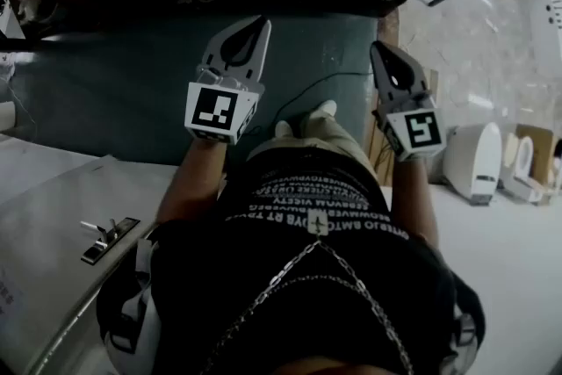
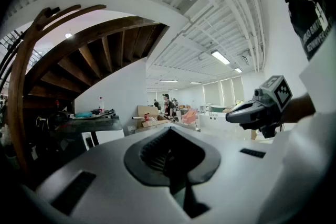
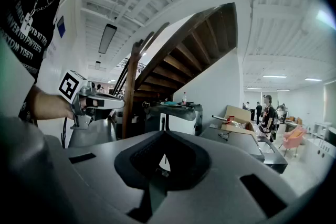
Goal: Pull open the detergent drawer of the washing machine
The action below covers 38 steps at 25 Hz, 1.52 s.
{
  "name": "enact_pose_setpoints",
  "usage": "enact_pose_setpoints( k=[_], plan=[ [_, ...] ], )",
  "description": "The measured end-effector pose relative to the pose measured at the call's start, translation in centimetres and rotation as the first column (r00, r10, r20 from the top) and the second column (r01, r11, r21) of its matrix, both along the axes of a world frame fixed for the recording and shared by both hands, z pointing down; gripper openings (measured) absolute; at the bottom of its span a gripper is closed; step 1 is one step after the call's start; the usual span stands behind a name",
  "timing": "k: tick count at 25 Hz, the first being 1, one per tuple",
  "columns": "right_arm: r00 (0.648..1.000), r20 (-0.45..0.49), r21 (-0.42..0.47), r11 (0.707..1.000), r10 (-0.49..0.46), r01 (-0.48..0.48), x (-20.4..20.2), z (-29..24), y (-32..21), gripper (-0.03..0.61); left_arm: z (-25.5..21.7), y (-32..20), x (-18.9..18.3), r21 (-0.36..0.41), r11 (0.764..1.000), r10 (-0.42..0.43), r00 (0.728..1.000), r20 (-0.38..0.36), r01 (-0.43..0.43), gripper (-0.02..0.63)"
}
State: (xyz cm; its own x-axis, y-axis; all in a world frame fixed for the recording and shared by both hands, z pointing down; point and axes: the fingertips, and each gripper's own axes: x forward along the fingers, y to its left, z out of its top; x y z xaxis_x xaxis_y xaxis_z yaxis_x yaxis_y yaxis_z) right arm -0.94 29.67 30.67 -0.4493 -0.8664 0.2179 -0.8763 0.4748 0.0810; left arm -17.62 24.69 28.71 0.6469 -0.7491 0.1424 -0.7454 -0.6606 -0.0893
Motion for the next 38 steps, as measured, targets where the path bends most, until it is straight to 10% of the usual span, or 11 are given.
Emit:
enact_pose_setpoints(
  k=[38],
  plan=[
    [0.996,0.037,-0.018,0.997,-0.075,0.075,15.9,0.4,-12.6,0.003,0.2,-12.5,15.5,-0.032,0.999,-0.024,0.999,0.04,0.026,0.003]
  ],
)
